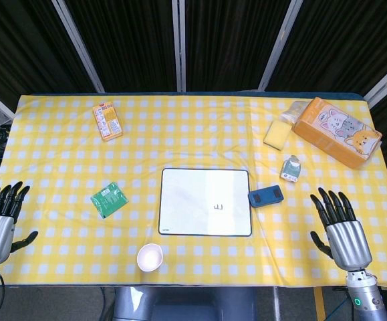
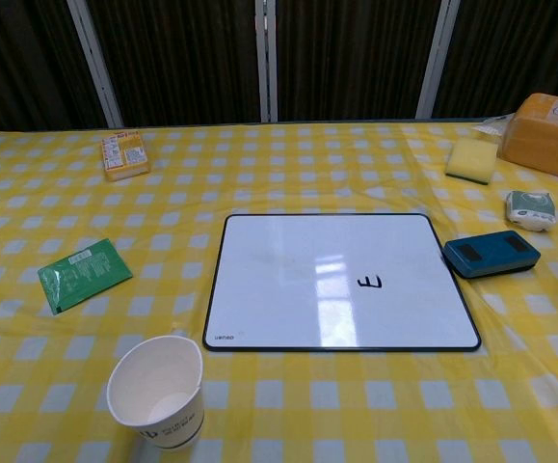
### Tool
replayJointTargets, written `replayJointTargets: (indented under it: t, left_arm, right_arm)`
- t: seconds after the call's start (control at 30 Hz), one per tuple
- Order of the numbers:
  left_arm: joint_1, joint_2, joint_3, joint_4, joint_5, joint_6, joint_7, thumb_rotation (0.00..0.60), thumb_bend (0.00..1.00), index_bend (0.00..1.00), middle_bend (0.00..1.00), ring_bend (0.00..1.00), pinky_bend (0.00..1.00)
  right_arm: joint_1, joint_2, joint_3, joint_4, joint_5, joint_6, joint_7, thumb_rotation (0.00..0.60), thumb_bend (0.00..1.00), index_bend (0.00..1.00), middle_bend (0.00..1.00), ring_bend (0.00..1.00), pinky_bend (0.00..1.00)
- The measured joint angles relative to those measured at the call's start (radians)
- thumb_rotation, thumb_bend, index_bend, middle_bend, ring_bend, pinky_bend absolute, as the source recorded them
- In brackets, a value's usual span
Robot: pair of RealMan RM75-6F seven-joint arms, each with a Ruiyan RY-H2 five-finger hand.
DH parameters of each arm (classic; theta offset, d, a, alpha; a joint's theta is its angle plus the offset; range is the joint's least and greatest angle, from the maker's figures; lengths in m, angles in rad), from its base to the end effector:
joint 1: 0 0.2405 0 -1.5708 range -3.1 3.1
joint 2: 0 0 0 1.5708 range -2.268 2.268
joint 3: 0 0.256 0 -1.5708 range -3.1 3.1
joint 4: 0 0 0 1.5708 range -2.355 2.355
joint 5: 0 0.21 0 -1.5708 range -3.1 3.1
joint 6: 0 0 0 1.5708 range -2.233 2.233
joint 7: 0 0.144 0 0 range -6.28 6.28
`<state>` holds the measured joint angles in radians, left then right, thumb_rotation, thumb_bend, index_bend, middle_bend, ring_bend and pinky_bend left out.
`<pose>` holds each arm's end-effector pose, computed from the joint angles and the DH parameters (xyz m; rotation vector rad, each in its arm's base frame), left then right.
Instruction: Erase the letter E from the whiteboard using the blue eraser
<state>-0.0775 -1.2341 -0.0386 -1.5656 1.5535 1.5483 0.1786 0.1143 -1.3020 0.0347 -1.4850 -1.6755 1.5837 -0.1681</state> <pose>-0.3009 0.1759 0.1304 -1.4259 -0.7647 -0.8759 -0.2845 -0.1840 0.1130 1.5143 -0.6584 0.9902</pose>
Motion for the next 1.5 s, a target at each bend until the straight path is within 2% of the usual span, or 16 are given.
replayJointTargets:
  t: [0.8, 0.9, 0.97, 1.07, 1.23, 1.5]
  left_arm:
    - [-0.005, 0.013, -0.004, -0.03, 0.016, 0.014, 0.003, 0.6, 0.02, 0.0, 0.0, 0.0, 0.0]
    - [-0.003, 0.016, -0.004, -0.032, 0.015, 0.017, 0.005, 0.6, 0.01, 0.0, 0.0, 0.0, 0.0]
    - [-0.003, 0.017, -0.005, -0.031, 0.01, 0.016, 0.006, 0.6, 0.02, 0.0, 0.0, 0.0, 0.0]
    - [-0.003, 0.017, -0.01, -0.029, 0.003, 0.015, 0.01, 0.6, 0.01, 0.0, 0.0, 0.0, 0.0]
    - [-0.003, 0.019, -0.01, -0.031, 0.005, 0.018, 0.007, 0.6, 0.02, 0.0, 0.0, 0.0, 0.0]
    - [-0.002, 0.024, -0.012, -0.03, -0.003, 0.016, -0.006, 0.6, 0.02, 0.0, 0.0, 0.0, 0.0]
  right_arm:
    - [0.0, 0.012, -0.017, -0.007, -0.018, -0.013, 0.024, 0.6, 0.19, 0.01, 0.0, 0.0, 0.0]
    - [0.017, 0.022, -0.014, -0.026, -0.022, -0.03, 0.048, 0.6, 0.19, 0.1, 0.01, 0.0, 0.0]
    - [0.031, 0.028, -0.01, -0.034, -0.022, -0.048, 0.057, 0.6, 0.2, 0.18, 0.06, 0.0, 0.0]
    - [0.057, 0.043, -0.004, -0.055, -0.012, -0.103, 0.056, 0.6, 0.2, 0.19, 0.08, 0.0, 0.0]
    - [0.128, 0.071, 0.012, -0.105, 0.033, -0.256, 0.027, 0.6, 0.2, 0.19, 0.08, 0.0, 0.0]
    - [0.256, 0.062, 0.065, -0.148, 0.191, -0.48, -0.172, 0.6, 0.2, 0.2, 0.07, 0.0, 0.0]
